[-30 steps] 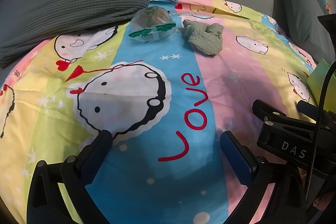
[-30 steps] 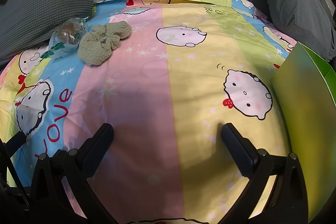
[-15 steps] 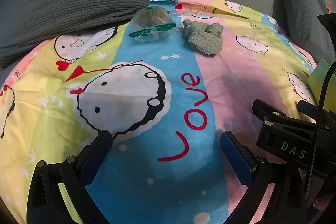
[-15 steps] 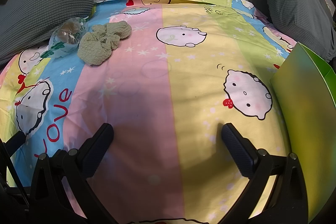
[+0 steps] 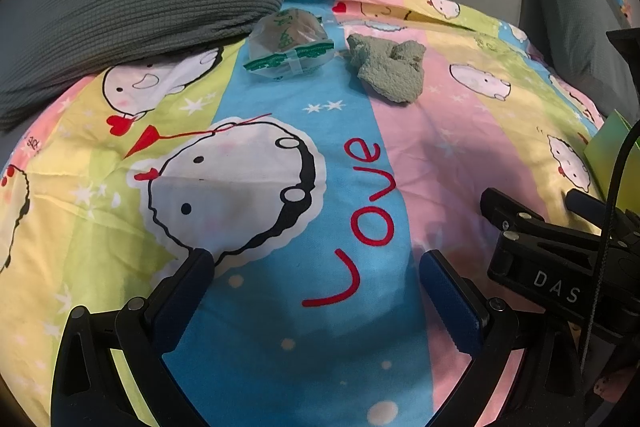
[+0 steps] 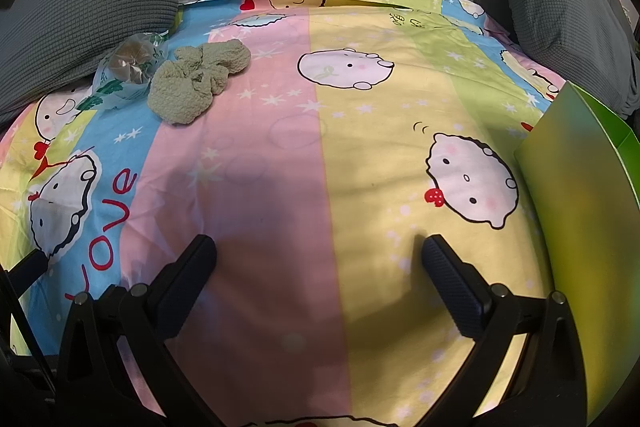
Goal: Organize objects
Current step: 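Lower the right gripper onto the clear green-printed bag and close it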
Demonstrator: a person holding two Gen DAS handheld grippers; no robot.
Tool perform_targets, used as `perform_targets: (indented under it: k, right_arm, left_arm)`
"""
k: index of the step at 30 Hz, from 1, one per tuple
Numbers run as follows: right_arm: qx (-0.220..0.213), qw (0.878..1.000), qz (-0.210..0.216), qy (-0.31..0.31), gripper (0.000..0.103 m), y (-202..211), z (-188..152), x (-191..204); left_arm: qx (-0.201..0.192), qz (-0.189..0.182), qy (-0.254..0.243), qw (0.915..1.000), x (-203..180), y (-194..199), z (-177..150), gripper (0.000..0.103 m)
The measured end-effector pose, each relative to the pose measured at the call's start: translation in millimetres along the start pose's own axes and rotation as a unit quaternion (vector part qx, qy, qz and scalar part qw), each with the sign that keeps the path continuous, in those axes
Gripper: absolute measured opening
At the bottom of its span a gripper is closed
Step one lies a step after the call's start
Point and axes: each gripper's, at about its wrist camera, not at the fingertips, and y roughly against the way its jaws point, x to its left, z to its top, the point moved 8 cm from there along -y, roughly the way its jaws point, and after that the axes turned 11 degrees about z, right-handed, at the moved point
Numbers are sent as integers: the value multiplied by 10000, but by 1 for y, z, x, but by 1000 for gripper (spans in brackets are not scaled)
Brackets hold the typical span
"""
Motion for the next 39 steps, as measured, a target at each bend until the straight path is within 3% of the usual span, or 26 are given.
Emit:
perform_targets:
  k: [3,7,9,12,15,16,18,21,25,30,34,36,37,39]
  right_arm:
    - [17,10000,55,-52,101,3,2,-3]
    - [-62,9992,302,-242,82,17,9,-2]
    - [-246,9976,525,-388,80,27,19,1]
    - [-585,9919,1007,-500,76,45,42,15]
    - [-767,9863,1412,-375,76,53,65,43]
    - [-779,9849,1528,-249,76,53,74,56]
    - [-729,9845,1593,-42,76,45,92,80]
    - [-672,9829,1711,111,76,28,112,107]
    - [-470,9865,1529,350,84,-8,128,136]
    - [-204,9893,1317,601,88,-50,131,160]
    - [-225,9928,890,766,88,-72,131,164]
    - [-107,9925,961,743,78,-81,127,168]
    - [21,9918,1062,713,62,-86,123,167]
    - [126,9925,999,700,57,-85,117,164]
  left_arm:
    - [73,42,89,9999,9,7,3,102]
    - [-336,-104,523,9980,30,35,17,100]
    - [-491,-277,802,9952,42,51,23,100]
    - [-567,-380,1069,9919,59,64,25,88]
    - [-543,-458,1403,9876,80,67,28,85]
    - [-520,-483,1529,9857,87,67,29,75]
    - [-422,-542,1845,9804,102,65,29,64]
    - [-264,-745,2214,9720,116,60,26,60]
    - [-240,-762,2406,9673,129,60,25,59]
    - [-310,-875,2553,9624,142,63,29,59]
    - [-273,-883,2585,9616,147,59,29,59]
    - [-269,-894,2614,9607,148,58,30,59]
    - [-270,-908,2623,9603,148,57,30,59]
    - [-274,-949,2632,9597,147,57,31,59]
